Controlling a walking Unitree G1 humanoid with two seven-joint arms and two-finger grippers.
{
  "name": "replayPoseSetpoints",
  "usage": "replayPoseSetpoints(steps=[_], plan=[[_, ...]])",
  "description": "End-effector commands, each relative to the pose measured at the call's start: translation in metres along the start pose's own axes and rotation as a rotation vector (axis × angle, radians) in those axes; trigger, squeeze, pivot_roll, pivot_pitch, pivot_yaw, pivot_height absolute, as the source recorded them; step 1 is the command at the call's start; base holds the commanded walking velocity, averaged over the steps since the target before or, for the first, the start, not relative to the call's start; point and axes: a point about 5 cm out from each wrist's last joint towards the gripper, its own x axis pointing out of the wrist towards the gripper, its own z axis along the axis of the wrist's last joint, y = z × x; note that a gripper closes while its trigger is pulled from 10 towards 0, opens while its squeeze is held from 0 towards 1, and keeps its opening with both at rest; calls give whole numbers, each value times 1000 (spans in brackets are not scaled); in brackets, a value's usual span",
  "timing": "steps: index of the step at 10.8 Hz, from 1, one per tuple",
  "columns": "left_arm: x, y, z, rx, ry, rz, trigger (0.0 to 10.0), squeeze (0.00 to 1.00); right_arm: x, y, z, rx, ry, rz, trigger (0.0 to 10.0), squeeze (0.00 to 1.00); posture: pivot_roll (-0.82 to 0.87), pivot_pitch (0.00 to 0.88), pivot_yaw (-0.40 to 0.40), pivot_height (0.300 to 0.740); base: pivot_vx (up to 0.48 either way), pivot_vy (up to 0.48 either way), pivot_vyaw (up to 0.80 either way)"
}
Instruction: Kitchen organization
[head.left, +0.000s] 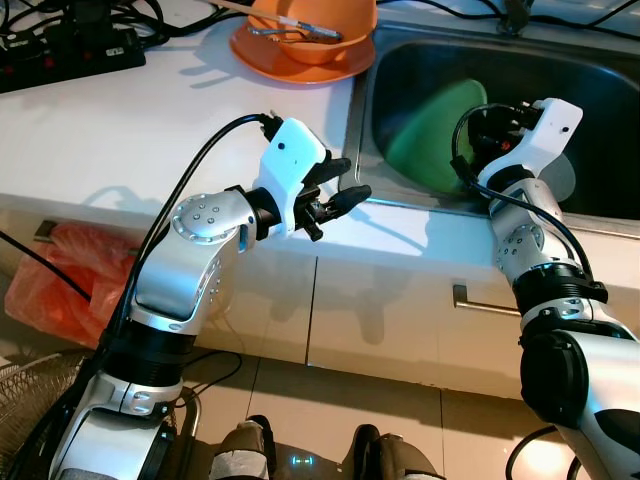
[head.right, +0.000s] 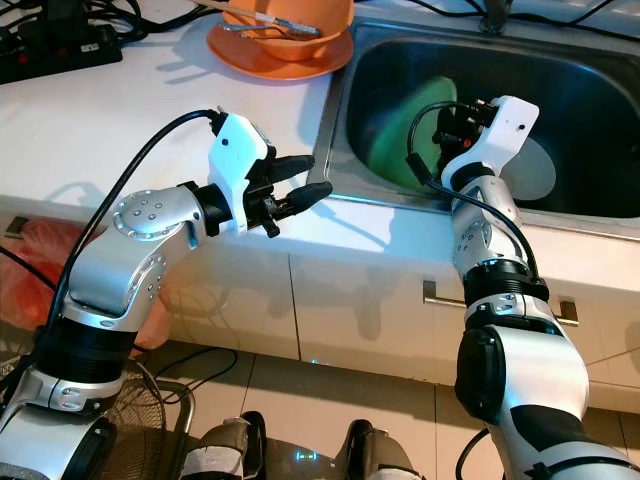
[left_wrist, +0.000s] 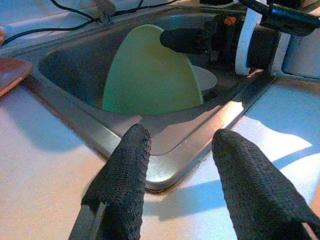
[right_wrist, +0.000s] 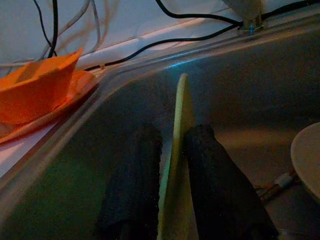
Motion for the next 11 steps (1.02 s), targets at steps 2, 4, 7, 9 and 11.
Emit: replayPoseSetpoints(steps=[2,4,7,9,11], plan=[[-2,-2,1,10,1,-3,10000,0,-2,-3,-5,0,25,-6,10000,0,242,198,-44,740,0,0,0],[-2,-1,1,5,6,3,10000,0,-3,-9,-3,-8,12,-34,10000,0,241,205,-45,740,0,0,0],[-2,-2,-1,2,10,6,10000,0,-7,-28,7,-107,5,-98,10000,0,231,213,-46,740,0,0,0],[-2,-2,-1,0,7,5,10000,0,-7,-31,11,-132,-6,-107,10000,663,231,216,-46,740,0,0,0],[-1,-2,-1,-3,6,9,10000,0,-7,-28,14,-153,-19,-106,10000,0,231,218,-46,740,0,0,0]])
